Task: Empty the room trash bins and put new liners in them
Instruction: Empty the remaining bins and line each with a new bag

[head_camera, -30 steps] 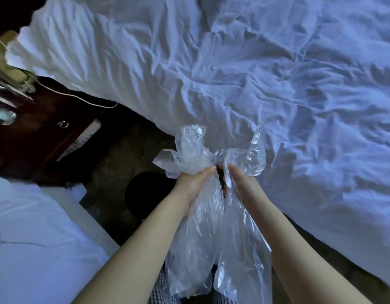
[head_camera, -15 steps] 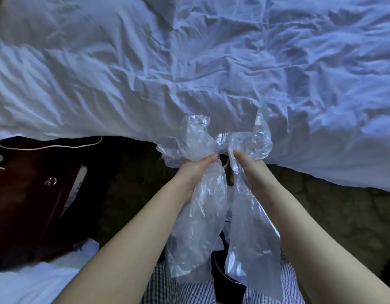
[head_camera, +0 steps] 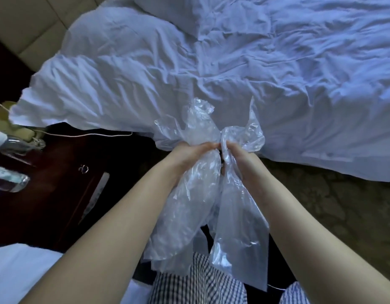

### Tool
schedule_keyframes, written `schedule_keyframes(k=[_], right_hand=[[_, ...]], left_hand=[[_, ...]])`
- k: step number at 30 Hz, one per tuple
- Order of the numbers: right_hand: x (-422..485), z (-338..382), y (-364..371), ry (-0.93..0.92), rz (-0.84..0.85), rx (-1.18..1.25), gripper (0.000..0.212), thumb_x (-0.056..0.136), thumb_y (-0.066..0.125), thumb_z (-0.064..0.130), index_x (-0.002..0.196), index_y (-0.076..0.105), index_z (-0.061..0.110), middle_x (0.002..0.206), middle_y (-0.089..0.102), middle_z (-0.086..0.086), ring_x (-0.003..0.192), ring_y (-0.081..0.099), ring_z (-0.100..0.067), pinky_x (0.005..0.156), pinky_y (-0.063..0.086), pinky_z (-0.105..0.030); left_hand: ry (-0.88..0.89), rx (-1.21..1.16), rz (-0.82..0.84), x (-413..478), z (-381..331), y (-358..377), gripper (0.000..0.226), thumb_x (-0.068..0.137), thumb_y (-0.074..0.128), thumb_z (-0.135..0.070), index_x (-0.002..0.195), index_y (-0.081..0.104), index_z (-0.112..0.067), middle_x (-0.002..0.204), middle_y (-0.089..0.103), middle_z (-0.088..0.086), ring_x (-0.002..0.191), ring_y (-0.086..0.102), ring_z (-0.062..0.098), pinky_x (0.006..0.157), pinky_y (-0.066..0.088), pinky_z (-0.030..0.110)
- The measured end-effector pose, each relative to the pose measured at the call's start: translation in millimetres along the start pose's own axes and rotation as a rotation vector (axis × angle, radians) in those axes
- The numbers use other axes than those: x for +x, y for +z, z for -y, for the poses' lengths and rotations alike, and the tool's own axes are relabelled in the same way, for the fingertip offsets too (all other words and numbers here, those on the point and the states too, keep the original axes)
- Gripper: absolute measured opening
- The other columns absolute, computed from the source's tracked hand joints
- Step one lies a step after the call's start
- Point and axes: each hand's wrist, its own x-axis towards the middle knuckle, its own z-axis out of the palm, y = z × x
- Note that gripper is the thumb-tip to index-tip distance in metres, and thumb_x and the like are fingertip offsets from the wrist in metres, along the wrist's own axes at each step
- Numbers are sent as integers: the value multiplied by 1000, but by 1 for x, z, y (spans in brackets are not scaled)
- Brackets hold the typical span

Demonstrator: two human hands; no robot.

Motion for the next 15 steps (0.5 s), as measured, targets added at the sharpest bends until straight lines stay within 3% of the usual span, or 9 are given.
schedule_keyframes(k=[7, 12, 15], right_hand=[[-79, -24, 19, -141, -48, -81, 47, 93, 57, 31, 128, 54, 0, 117, 64, -14, 85, 63, -16, 52, 44, -19], [-138, -28, 43, -221, -67, -125, 50, 89, 61, 34, 125, 56, -1, 114, 65, -15, 89, 63, -22, 54, 44, -23], [-166, -33, 66, -234, -48, -126, 45, 89, 61, 33, 120, 57, 1, 109, 65, -12, 81, 63, -20, 49, 46, -18]], left_hand=[[218, 13, -6, -80, 20, -12, 35, 61, 78, -54, 81, 58, -34, 88, 64, -16, 90, 60, 4, 76, 44, 20], [320, 72, -68, -143, 24, -37, 113, 27, 67, -87, 121, 60, -25, 116, 65, -6, 108, 60, 14, 100, 44, 36], [318, 118, -121, -182, 22, -58, 117, 34, 62, -89, 128, 56, -20, 118, 63, -3, 110, 59, 17, 100, 43, 35]])
